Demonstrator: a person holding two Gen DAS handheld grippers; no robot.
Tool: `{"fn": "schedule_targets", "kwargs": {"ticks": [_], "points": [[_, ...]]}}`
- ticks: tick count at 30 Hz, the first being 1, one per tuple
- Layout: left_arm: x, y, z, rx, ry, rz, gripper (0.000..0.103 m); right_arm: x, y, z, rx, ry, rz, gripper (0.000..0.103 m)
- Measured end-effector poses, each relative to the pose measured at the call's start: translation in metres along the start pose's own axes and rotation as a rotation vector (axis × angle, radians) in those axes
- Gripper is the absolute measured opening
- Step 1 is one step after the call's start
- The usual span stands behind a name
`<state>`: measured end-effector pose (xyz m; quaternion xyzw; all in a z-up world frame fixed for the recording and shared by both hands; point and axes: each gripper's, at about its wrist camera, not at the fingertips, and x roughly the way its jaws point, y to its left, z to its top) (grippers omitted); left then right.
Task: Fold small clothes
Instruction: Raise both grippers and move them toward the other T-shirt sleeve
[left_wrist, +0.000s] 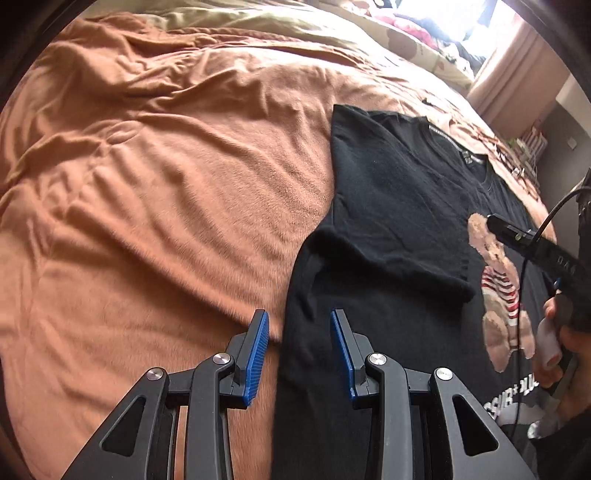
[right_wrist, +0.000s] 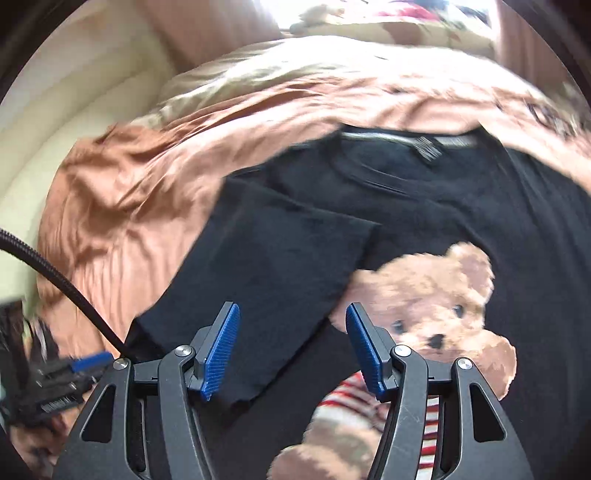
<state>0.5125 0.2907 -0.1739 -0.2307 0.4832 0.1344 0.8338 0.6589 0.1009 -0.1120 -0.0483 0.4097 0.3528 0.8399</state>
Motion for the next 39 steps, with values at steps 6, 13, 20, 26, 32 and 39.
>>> {"fn": "schedule_targets", "kwargs": {"ticks": [6, 13, 20, 26, 32, 39], "points": [[-0.024, 0.006, -0.032, -0.045, -0.022, 0.008, 0.036, 0.032, 0.035, -0.015, -0.111, 0.08, 0.002, 0.058], [-0.04, 0.022, -0.063, -0.045, -0.004, 0.051, 0.037, 0.037, 0.049, -0.029, -0.171, 0.184, -0.064, 0.053], [-0.074, 0.021, -0.089, -0.072, -0.037, 0.035, 0.037, -0.053, 0.056, -0.048, -0.216, 0.143, -0.06, 0.053], [-0.124, 0.001, -0.113, -0.065, -0.119, 0.022, 0.057, -0.15, 0.046, -0.082, -0.191, 0.073, -0.082, 0.053], [-0.176, -0.032, -0.145, -0.007, -0.209, 0.023, 0.075, -0.243, 0.035, -0.117, -0.135, -0.002, -0.104, 0.054], [-0.234, -0.067, -0.188, 0.06, -0.335, 0.02, 0.101, -0.345, 0.037, -0.167, -0.115, -0.124, -0.175, 0.083]]}}
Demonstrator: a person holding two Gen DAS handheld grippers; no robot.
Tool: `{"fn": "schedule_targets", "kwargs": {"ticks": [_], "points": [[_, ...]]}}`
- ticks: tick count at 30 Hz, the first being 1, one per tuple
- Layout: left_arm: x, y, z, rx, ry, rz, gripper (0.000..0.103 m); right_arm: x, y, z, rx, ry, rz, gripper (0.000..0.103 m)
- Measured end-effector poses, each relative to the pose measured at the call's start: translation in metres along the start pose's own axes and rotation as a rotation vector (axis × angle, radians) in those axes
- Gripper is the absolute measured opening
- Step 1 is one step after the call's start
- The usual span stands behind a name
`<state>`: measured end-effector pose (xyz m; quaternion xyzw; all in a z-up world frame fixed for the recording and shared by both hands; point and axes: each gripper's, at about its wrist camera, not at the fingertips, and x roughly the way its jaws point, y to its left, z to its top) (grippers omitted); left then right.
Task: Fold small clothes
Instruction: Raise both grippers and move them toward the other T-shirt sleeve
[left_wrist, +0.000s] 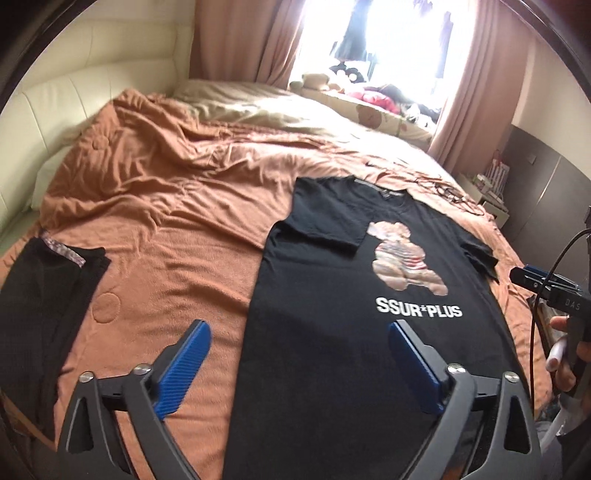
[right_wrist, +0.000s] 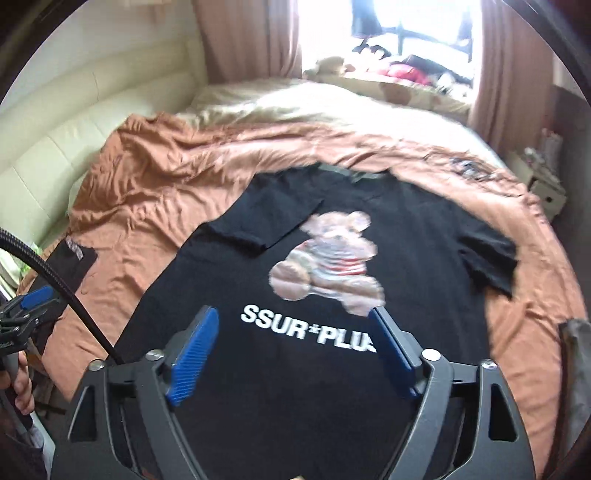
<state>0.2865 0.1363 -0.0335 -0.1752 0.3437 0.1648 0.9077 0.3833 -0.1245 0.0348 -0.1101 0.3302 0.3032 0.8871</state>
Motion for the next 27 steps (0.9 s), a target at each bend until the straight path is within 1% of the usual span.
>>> {"fn": "schedule_targets", "kwargs": {"ticks": [3, 5, 7, 11, 12, 13, 14, 19, 23, 27], "points": [[-0.024, -0.01, -0.01, -0.007, -0.031, -0.012, 0.102, -0.04, 0.001, -0.02, 0.005, -0.026, -0.016, 0.084], [-0.036, -0.017, -0.017, -0.006, -0.041, -0.02, 0.102, -0.061, 0.0, -0.031, 0.003, -0.05, -0.03, 0.089], [-0.048, -0.024, -0.023, 0.005, -0.054, -0.02, 0.102, -0.083, -0.002, -0.043, 0.005, -0.067, -0.033, 0.091], [-0.077, -0.04, -0.036, 0.022, -0.087, -0.03, 0.102, -0.115, -0.01, -0.064, 0.024, -0.098, -0.041, 0.093], [-0.083, -0.044, -0.039, 0.027, -0.096, -0.032, 0.102, -0.118, -0.013, -0.067, 0.029, -0.1, -0.044, 0.095], [-0.088, -0.046, -0.04, 0.031, -0.102, -0.033, 0.102, -0.125, -0.017, -0.071, 0.037, -0.099, -0.063, 0.101], [-0.095, -0.05, -0.043, 0.037, -0.113, -0.035, 0.102, -0.134, -0.018, -0.076, 0.042, -0.111, -0.069, 0.103], [-0.119, -0.067, -0.051, 0.052, -0.154, -0.045, 0.102, -0.155, -0.024, -0.09, 0.038, -0.114, -0.063, 0.103], [-0.132, -0.081, -0.06, 0.064, -0.169, -0.065, 0.102, -0.176, -0.028, -0.106, 0.037, -0.157, -0.082, 0.103], [-0.14, -0.094, -0.068, 0.082, -0.181, -0.071, 0.102, -0.186, -0.037, -0.12, 0.043, -0.173, -0.08, 0.103]]}}
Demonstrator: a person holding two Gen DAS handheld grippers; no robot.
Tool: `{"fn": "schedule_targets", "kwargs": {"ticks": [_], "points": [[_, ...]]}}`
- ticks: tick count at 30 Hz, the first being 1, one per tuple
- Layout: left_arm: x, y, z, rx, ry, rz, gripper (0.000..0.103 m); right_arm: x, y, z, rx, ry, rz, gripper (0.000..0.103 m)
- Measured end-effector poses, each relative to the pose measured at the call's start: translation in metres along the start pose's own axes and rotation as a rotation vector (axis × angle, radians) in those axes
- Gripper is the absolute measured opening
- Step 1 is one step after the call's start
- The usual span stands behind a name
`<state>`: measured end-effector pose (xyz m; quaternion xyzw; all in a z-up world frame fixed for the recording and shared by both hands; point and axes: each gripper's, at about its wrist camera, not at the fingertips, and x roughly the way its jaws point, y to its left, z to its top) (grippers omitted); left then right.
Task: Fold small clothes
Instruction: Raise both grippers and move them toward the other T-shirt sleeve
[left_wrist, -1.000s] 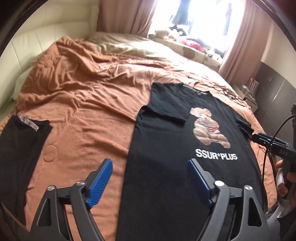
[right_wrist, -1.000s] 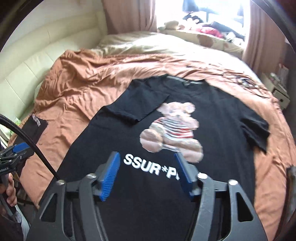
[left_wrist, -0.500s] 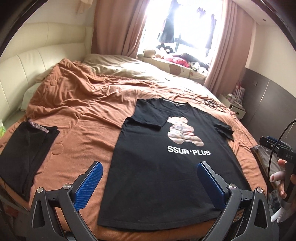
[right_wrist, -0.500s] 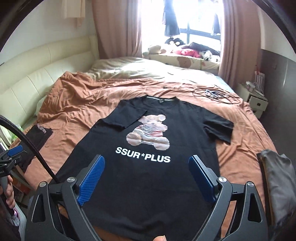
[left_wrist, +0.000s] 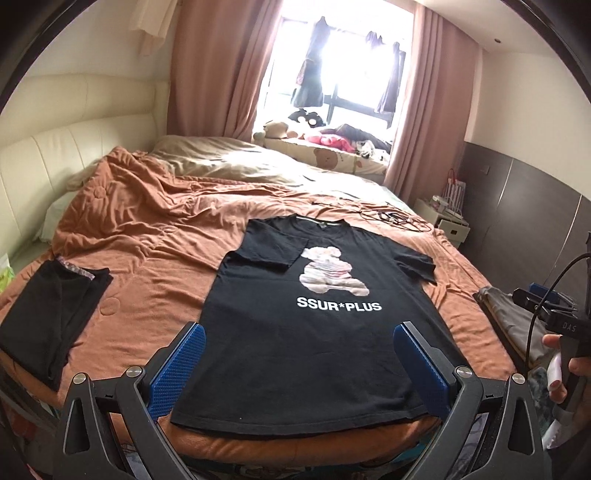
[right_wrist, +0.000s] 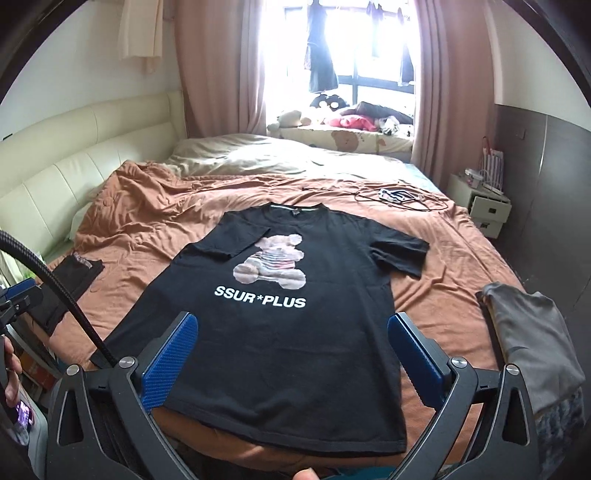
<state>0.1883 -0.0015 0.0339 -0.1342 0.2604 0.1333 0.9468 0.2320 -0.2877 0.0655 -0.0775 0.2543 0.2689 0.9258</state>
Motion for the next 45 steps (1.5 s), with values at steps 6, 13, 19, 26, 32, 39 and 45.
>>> {"fn": "schedule_targets", "kwargs": {"ticks": [6, 13, 19, 26, 32, 39, 45], "points": [[-0.007, -0.022, -0.007, 0.027, -0.004, -0.027, 0.102, -0.021, -0.022, -0.024, 0.04, -0.02, -0.037, 0.103], [-0.012, -0.045, -0.015, 0.028, 0.012, -0.071, 0.102, -0.04, -0.037, -0.034, 0.1, -0.025, -0.058, 0.103], [-0.018, -0.064, -0.019, 0.071, 0.02, -0.084, 0.102, -0.058, -0.037, -0.041, 0.107, -0.044, -0.073, 0.103], [-0.02, -0.077, -0.017, 0.072, 0.029, -0.107, 0.102, -0.06, -0.047, -0.054, 0.143, -0.044, -0.07, 0.103], [-0.01, -0.087, -0.012, 0.087, 0.066, -0.133, 0.102, -0.048, -0.064, -0.053, 0.212, -0.01, -0.047, 0.103], [0.022, -0.092, 0.007, 0.102, 0.084, -0.167, 0.102, -0.012, -0.091, -0.043, 0.309, -0.006, -0.022, 0.103], [0.067, -0.102, 0.023, 0.116, 0.12, -0.198, 0.102, 0.029, -0.117, -0.026, 0.395, 0.001, 0.003, 0.094]]}}
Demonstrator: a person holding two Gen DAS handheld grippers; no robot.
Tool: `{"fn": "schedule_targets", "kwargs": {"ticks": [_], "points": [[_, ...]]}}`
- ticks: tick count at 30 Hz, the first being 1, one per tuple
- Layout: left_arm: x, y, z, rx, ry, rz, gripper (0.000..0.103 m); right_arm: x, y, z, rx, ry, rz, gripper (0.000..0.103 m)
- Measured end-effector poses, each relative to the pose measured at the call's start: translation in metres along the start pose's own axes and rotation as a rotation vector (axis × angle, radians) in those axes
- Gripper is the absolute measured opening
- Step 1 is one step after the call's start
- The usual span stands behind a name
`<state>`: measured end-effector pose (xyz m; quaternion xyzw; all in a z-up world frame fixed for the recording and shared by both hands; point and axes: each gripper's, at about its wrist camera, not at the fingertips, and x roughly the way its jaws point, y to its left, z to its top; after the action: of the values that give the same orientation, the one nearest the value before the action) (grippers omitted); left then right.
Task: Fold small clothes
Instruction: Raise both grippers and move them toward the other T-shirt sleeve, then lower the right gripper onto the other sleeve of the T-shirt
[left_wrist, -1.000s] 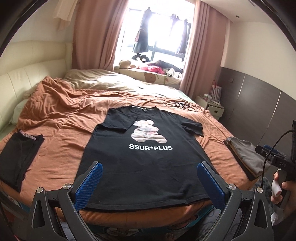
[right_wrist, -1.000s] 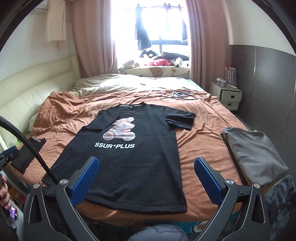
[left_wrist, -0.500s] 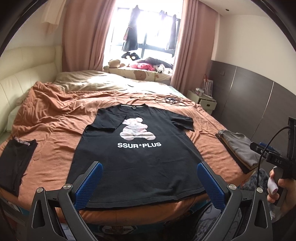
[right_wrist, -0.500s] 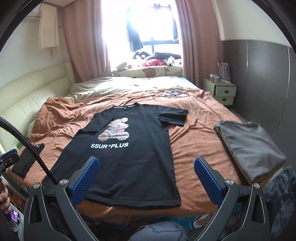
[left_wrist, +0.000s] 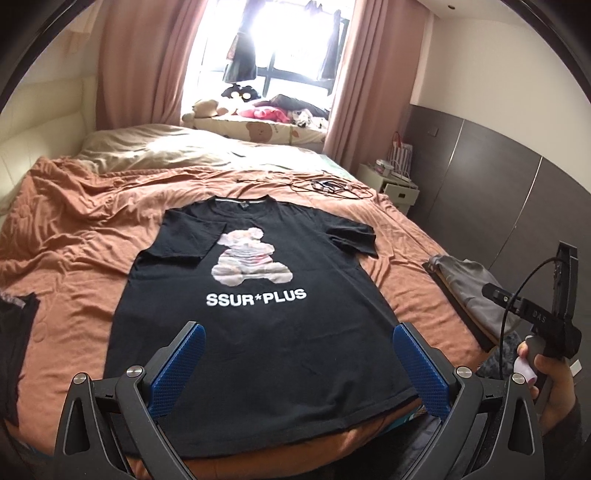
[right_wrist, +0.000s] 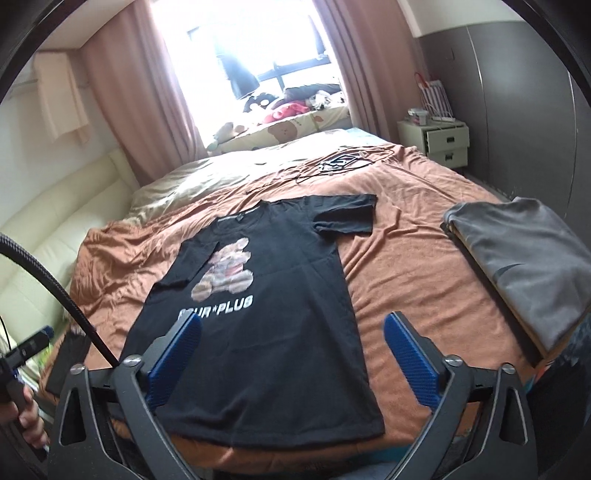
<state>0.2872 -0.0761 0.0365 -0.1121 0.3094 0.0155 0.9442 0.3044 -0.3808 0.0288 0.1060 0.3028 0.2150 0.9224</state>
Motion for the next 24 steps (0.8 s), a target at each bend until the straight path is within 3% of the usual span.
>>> {"fn": "schedule_targets", "kwargs": {"ticks": [7, 11, 20, 24], "points": [[0.06, -0.005, 0.034, 0.052, 0.021, -0.044, 0.093, 0.067, -0.028, 0.028, 0.087, 0.026, 0.04, 0.076], [0.102, -0.005, 0.052, 0.065, 0.039, -0.067, 0.089, 0.103, -0.047, 0.042, 0.145, 0.028, 0.06, 0.073], [0.183, -0.001, 0.084, 0.031, 0.087, -0.106, 0.065, 0.194, -0.085, 0.056, 0.296, 0.041, 0.135, 0.059], [0.221, -0.001, 0.094, 0.025, 0.117, -0.116, 0.057, 0.233, -0.105, 0.059, 0.382, 0.047, 0.169, 0.058]]}}
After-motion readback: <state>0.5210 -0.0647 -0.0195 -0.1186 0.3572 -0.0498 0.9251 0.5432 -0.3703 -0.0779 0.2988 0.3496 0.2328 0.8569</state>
